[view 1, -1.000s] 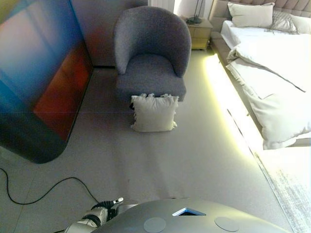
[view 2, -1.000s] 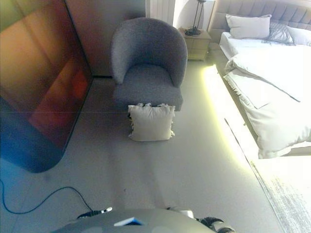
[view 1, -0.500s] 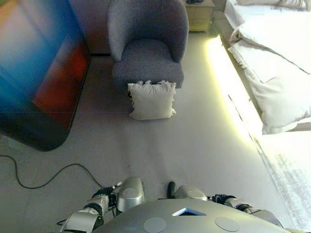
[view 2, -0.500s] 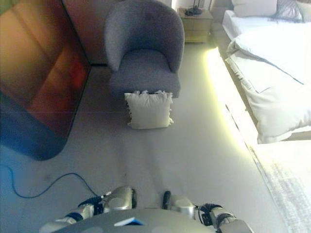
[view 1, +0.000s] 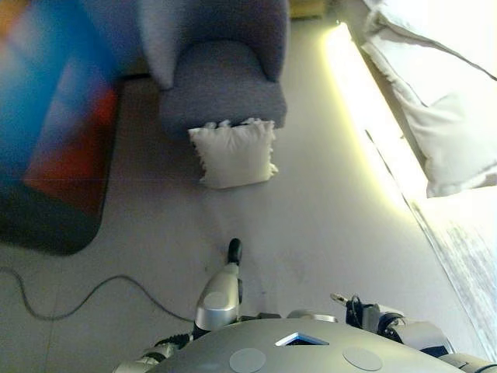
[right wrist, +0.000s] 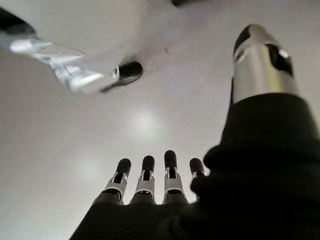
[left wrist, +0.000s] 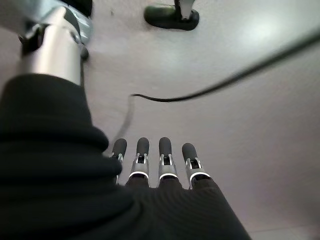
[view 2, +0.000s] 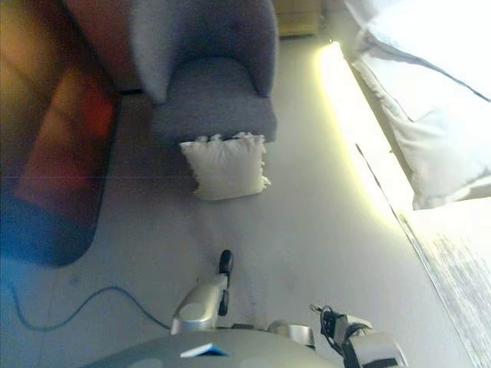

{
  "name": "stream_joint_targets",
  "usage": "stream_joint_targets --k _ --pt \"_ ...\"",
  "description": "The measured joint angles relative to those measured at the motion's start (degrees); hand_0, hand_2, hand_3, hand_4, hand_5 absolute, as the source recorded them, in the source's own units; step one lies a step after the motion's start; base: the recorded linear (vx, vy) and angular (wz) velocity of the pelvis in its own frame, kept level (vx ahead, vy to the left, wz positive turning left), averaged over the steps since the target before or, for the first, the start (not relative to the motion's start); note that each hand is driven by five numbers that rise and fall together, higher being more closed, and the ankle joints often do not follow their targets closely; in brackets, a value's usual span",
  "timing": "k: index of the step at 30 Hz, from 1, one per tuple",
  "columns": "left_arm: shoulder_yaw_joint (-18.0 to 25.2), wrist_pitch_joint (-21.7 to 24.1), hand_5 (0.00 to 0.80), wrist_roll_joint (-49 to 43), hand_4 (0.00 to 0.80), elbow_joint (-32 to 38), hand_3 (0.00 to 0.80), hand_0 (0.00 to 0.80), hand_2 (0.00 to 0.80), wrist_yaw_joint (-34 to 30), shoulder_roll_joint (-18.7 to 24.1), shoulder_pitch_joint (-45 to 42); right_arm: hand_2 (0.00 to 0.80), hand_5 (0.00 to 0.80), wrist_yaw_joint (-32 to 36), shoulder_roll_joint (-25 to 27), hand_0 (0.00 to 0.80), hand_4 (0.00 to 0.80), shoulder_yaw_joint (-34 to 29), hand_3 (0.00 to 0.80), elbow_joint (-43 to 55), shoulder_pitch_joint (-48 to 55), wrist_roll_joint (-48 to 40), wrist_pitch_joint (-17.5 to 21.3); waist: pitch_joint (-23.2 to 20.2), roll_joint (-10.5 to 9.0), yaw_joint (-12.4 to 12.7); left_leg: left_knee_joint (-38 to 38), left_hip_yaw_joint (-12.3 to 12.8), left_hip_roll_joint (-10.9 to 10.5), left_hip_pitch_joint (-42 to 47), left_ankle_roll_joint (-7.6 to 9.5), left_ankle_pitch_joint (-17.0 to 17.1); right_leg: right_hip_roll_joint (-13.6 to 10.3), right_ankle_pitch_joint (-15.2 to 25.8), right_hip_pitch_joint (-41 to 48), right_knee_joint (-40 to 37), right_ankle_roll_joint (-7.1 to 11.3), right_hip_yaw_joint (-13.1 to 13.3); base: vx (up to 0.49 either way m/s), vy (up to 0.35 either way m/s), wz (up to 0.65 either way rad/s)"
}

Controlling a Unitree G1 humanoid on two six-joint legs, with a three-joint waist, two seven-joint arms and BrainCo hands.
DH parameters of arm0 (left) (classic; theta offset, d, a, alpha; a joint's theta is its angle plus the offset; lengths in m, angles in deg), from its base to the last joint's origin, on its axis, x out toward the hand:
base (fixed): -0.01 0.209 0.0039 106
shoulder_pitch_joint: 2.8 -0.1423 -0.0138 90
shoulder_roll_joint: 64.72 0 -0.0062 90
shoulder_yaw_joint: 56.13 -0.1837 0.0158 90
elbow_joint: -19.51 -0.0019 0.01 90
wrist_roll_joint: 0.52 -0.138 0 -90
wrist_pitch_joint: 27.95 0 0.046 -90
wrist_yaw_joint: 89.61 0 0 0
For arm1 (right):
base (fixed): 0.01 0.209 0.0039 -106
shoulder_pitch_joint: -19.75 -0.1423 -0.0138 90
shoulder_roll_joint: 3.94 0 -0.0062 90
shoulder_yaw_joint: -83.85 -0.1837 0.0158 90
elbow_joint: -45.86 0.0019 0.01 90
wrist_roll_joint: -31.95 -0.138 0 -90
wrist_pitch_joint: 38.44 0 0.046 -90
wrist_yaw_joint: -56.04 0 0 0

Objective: Pick up the cushion and take it to the sofa

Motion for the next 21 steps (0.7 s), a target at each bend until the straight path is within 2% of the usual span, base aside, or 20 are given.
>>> stream_joint_targets --k 1,2,3,4,6,8,10,11,12,14,16,17,19,21 --pt "-0.05 0.05 0.000 0.19 0.000 1.31 0.000 0.000 0.000 -0.37 0.94 0.36 0.000 0.000 0.01 -0.54 0.000 0.000 -0.18 0.000 -0.31 1.78 -0.02 -0.58 0.31 -0.55 -0.26 0.52 0.77 -0.06 1.63 1.42 1.04 -0.37 -0.14 -0.39 3.87 1.87 -2.15 0.631 0.420 -0.44" --pt "-0.04 0.30 0.000 0.34 0.000 1.79 0.000 0.000 0.000 -0.38 1.80 0.67 0.000 0.000 -0.07 -1.33 0.000 0.000 -0.25 0.000 -0.45 3.43 -0.05 -0.81 0.53 -1.10 -0.80 1.80 0.47 -0.30 2.69 1.22 1.07 -1.09 -0.37 -1.18 8.40 3.12 -4.38 0.569 0.357 -0.46" --pt "0.23 0.33 0.000 0.72 0.000 1.69 0.000 0.000 0.000 -0.47 2.41 1.03 0.000 0.000 -0.14 -2.06 0.000 0.000 -0.29 0.000 -0.25 4.29 -0.16 -1.16 -0.05 -2.44 -1.19 4.02 0.59 -1.03 2.65 -0.61 -1.17 -2.38 -0.52 -1.86 9.84 3.53 -5.95 0.643 0.356 -0.45" --pt "0.35 0.31 0.000 0.73 0.000 1.26 0.000 0.000 0.000 -0.61 2.99 2.02 0.000 0.000 -0.02 -2.79 0.000 0.000 -0.23 0.000 -0.39 5.60 -0.14 -1.54 -0.78 -4.04 -1.85 7.31 0.68 -2.43 1.71 -1.21 -3.58 -4.08 0.13 -1.30 9.55 4.15 -6.81 0.586 0.302 -0.37" --pt "0.54 0.19 0.000 1.08 0.000 1.17 0.000 0.000 0.000 -0.64 3.08 4.14 0.000 0.000 0.68 -3.43 0.000 0.000 -0.11 0.000 -0.91 5.76 2.37 -1.99 -0.86 -4.45 -2.52 11.92 1.93 -3.13 0.63 -0.23 -8.01 -5.46 1.90 -2.21 12.49 7.10 -8.46 0.532 0.264 -0.29" --pt "0.65 0.10 0.000 1.27 0.000 1.21 0.000 0.000 0.000 -0.32 3.21 5.18 0.000 0.000 2.01 -4.18 0.000 0.000 0.42 0.000 0.73 6.31 4.60 -1.39 -1.23 -4.33 -2.43 11.55 1.84 -4.09 2.18 0.73 -9.38 -7.40 3.53 -4.22 18.69 8.83 -11.88 0.440 0.202 -0.06" --pt "0.71 -0.03 0.000 1.29 0.000 0.98 0.000 0.000 0.000 0.32 3.52 5.32 0.000 0.000 1.75 -4.03 0.000 0.000 0.65 0.000 3.05 4.98 6.47 0.25 -1.94 -3.57 -2.23 10.52 1.36 -4.43 2.93 2.06 -10.48 -8.33 2.29 -9.50 26.43 7.79 -12.07 0.376 0.107 0.04" --pt "0.69 -0.30 0.000 1.35 0.000 0.17 0.000 0.000 0.000 0.52 3.49 5.54 0.000 0.000 1.93 -2.89 0.000 0.000 1.40 0.000 3.08 4.38 7.38 1.11 -2.61 -2.64 -2.38 10.15 0.09 -4.41 3.02 1.76 -10.26 -7.66 0.87 -11.36 26.60 7.99 -11.60 0.343 0.075 0.22" --pt "0.70 -0.58 0.000 1.38 0.000 -0.41 0.000 0.000 0.000 0.49 3.61 5.99 0.000 0.000 2.27 -1.99 0.000 0.000 2.19 0.000 4.41 3.89 7.40 1.90 -3.08 -1.90 -2.34 9.77 -1.44 -4.37 3.31 1.88 -10.34 -6.60 -0.53 -12.79 25.34 7.87 -10.96 0.326 0.067 0.35" --pt "0.68 -1.15 0.000 1.39 0.000 -0.53 0.000 0.000 0.000 0.50 3.99 6.52 0.000 0.000 2.83 -1.31 0.000 0.000 2.51 0.000 5.14 2.77 7.95 2.36 -3.46 -1.17 -2.24 8.54 -2.27 -4.02 5.00 1.86 -10.34 -6.79 -1.82 -15.86 23.40 7.64 -11.39 0.315 0.047 0.23" --pt "0.52 -1.84 0.000 1.36 0.000 -0.42 0.000 0.000 0.000 0.47 3.36 6.72 0.000 0.000 3.79 -1.34 0.000 0.000 3.54 0.000 6.67 1.87 8.50 2.90 -4.85 0.57 -2.39 6.41 -3.82 -2.85 5.99 2.17 -10.65 -6.01 -2.26 -21.31 19.94 6.68 -11.28 0.357 0.016 0.17" --pt "0.58 -2.30 0.000 1.36 0.000 -0.51 0.000 0.000 0.000 0.42 2.81 6.81 0.000 0.000 3.85 -1.17 0.000 0.000 3.79 0.000 7.05 1.73 8.45 3.55 -5.23 1.48 -2.75 6.20 -4.58 -1.79 6.23 2.15 -10.64 -5.36 -1.83 -23.60 16.12 6.68 -11.15 0.370 -0.007 0.37" --pt "0.14 -2.19 0.000 1.27 0.000 -1.10 0.000 0.000 0.000 -0.04 1.95 6.89 0.000 0.000 4.17 -0.67 0.000 0.000 4.31 0.000 7.07 2.03 8.45 3.80 -5.23 2.33 -4.30 5.84 -7.84 -0.91 6.75 1.67 -11.02 -5.15 3.17 -25.94 6.80 7.06 -9.30 0.437 -0.030 0.70" --pt "-0.61 -1.94 0.000 1.28 0.000 -1.79 0.000 0.000 0.000 -0.16 1.59 6.64 0.000 0.000 4.95 -0.97 0.000 0.000 4.33 0.000 6.58 2.66 8.59 3.86 -5.44 1.22 -5.96 6.10 -11.53 -0.79 6.89 0.86 -11.65 -6.80 9.08 -28.24 0.24 8.07 -6.10 0.369 -0.051 1.05"
